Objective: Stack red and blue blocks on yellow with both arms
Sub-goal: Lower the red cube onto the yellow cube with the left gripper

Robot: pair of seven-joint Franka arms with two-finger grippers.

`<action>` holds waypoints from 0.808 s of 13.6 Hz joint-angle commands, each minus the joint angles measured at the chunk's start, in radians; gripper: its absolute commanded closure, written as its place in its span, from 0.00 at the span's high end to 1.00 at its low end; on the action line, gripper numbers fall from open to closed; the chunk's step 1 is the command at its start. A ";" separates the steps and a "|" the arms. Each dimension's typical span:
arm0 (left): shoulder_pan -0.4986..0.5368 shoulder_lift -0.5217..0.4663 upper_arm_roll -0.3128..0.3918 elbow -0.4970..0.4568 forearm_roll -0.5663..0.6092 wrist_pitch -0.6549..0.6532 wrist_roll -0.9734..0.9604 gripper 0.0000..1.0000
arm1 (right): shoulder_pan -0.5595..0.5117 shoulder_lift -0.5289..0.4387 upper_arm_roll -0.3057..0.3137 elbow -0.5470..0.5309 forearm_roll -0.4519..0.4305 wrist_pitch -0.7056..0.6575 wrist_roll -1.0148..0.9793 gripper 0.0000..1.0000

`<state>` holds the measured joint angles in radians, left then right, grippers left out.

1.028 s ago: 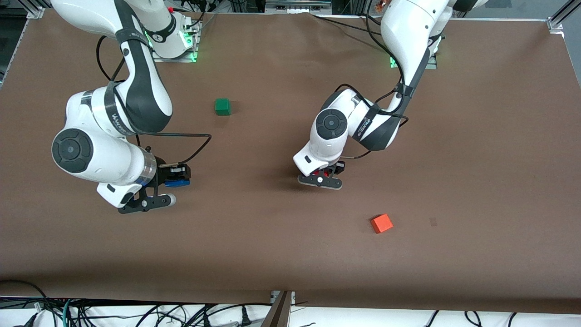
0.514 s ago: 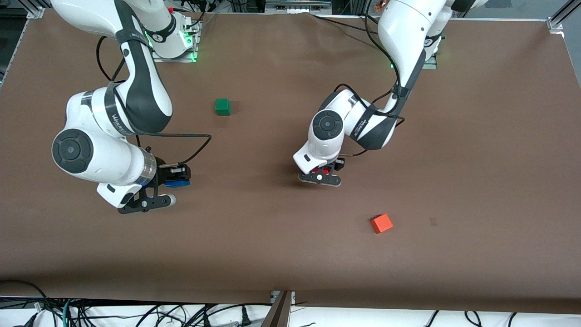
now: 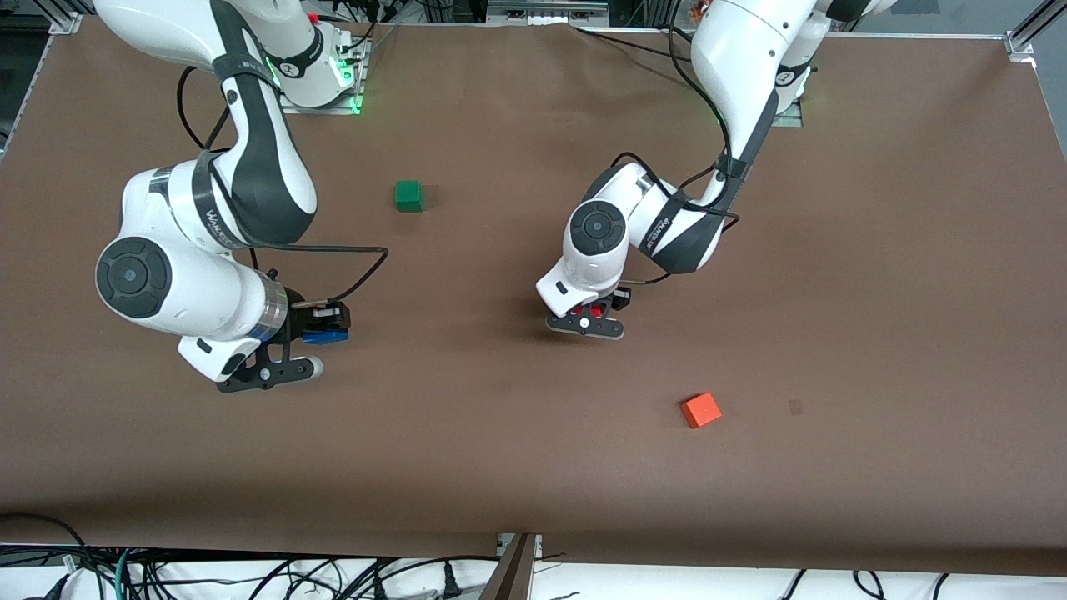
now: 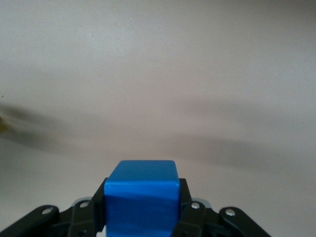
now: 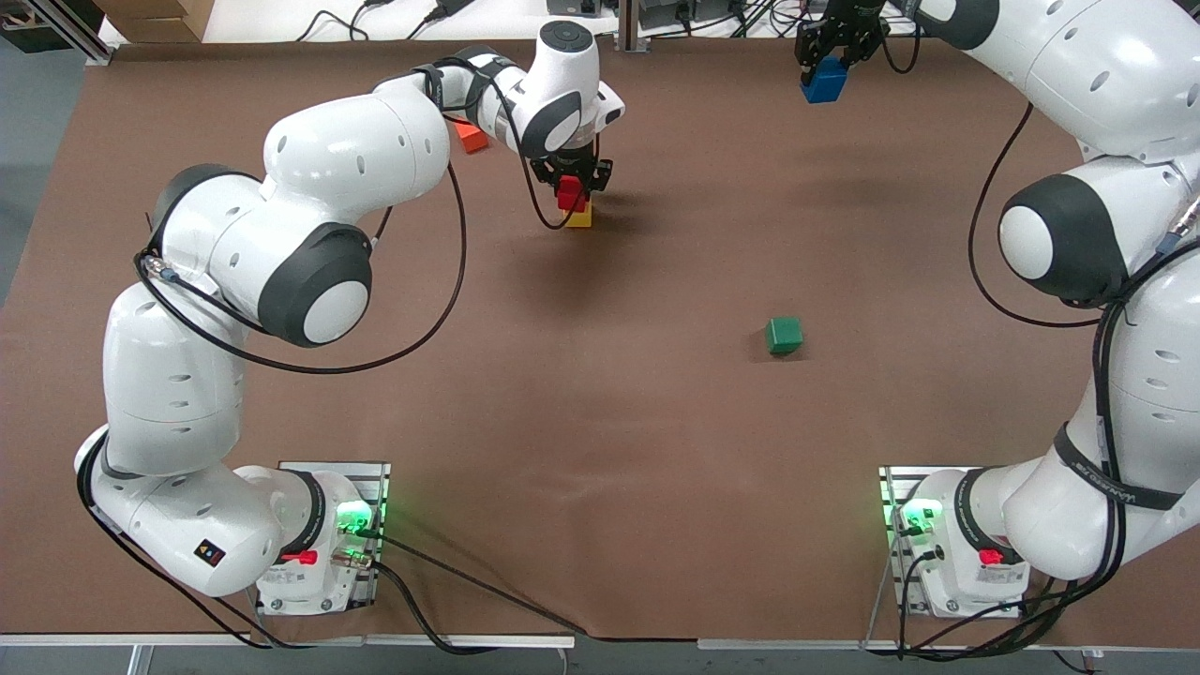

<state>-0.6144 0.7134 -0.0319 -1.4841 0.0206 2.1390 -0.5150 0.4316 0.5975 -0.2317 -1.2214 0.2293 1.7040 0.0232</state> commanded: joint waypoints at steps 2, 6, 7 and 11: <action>-0.016 -0.003 0.013 -0.007 0.015 0.006 -0.036 0.05 | -0.007 0.010 0.003 0.026 -0.001 -0.009 0.012 0.31; -0.018 -0.003 0.013 -0.007 0.012 0.006 -0.051 0.09 | -0.007 0.010 0.003 0.026 0.001 -0.009 0.012 0.31; -0.018 -0.003 0.013 -0.007 0.009 0.006 -0.051 0.13 | -0.007 0.010 0.003 0.026 0.001 -0.009 0.012 0.31; -0.018 0.000 0.013 -0.001 0.005 0.009 -0.051 0.16 | -0.004 0.010 0.005 0.026 0.001 -0.007 0.036 0.31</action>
<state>-0.6166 0.7154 -0.0317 -1.4860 0.0206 2.1411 -0.5479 0.4316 0.5975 -0.2317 -1.2214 0.2293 1.7041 0.0295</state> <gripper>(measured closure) 0.441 0.445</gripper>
